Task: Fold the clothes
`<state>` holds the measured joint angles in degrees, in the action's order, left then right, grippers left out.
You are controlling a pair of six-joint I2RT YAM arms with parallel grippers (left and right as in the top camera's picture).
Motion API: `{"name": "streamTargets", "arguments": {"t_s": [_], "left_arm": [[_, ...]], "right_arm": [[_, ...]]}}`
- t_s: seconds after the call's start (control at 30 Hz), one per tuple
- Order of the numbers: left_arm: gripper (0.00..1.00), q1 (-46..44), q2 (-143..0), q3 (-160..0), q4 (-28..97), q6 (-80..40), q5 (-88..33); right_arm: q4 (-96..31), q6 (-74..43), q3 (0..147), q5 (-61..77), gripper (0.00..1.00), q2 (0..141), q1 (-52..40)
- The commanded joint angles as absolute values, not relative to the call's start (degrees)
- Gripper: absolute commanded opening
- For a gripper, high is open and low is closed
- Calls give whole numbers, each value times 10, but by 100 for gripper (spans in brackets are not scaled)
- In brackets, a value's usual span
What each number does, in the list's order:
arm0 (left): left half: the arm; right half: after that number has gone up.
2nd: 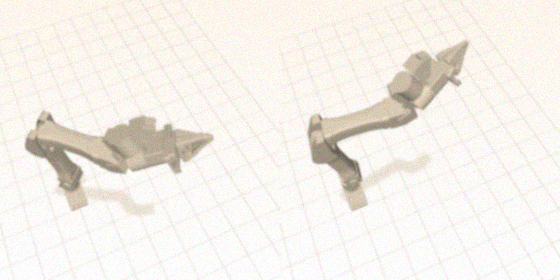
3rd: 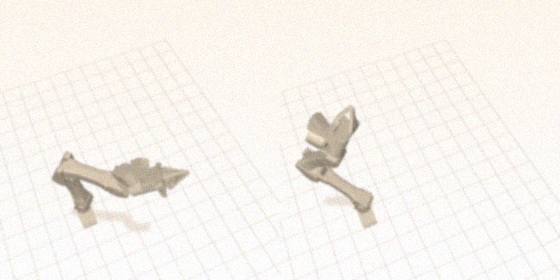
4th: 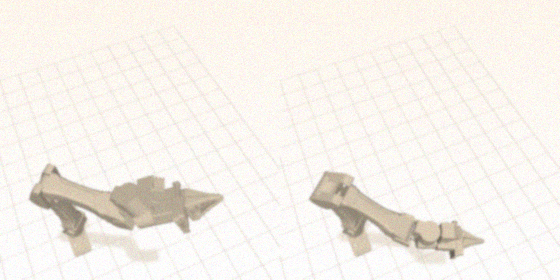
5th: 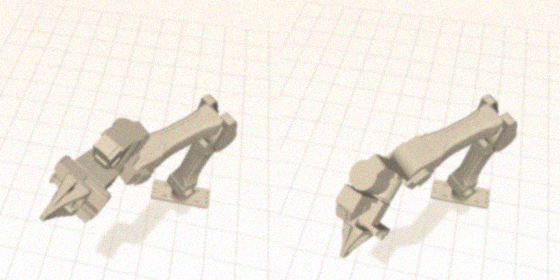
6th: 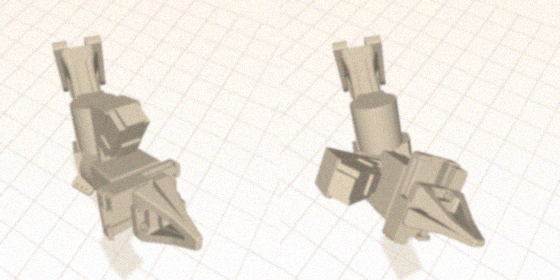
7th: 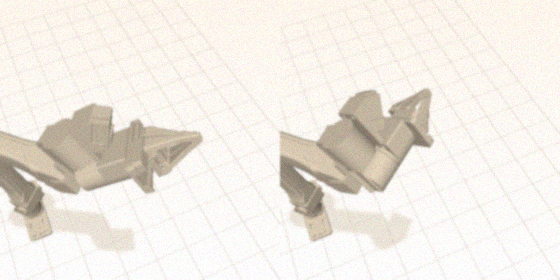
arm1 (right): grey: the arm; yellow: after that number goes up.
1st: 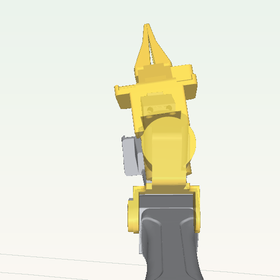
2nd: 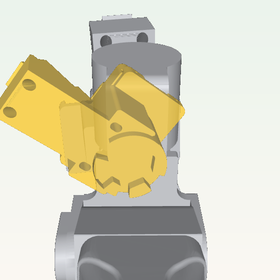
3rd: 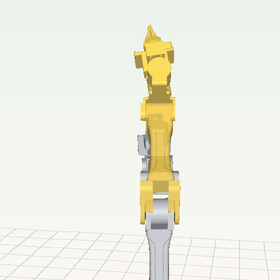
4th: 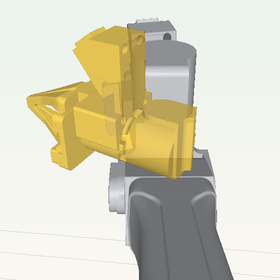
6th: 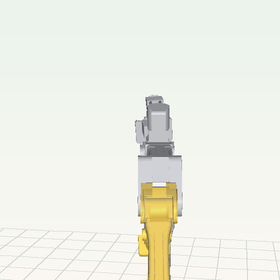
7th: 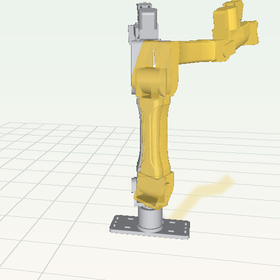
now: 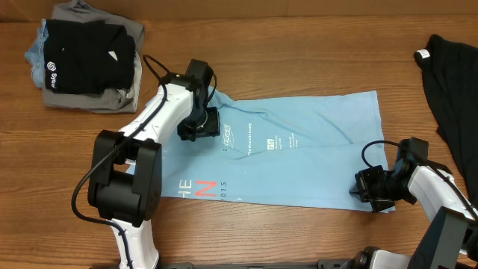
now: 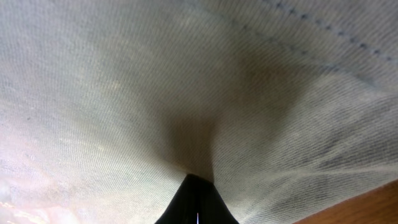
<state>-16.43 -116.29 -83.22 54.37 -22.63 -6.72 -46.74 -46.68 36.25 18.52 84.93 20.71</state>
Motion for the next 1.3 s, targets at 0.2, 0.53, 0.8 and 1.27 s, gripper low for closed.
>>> {"name": "streamTargets", "arguments": {"t_s": [0.2, 0.53, 0.8, 1.27], "left_arm": [[58, -165, -1169, -817, 481, -245, -84], [59, -156, -1169, -817, 440, -244, -73], [62, -153, -1169, -817, 343, -222, -37], [78, -149, -1161, -1056, 658, -198, 75]], "right_arm": [[-455, -458, 342, 130, 4, 869, 215], [-455, -458, 342, 131, 4, 869, 215], [-455, -454, 342, 136, 4, 869, 215], [-453, -434, 342, 153, 4, 869, 215]]}}
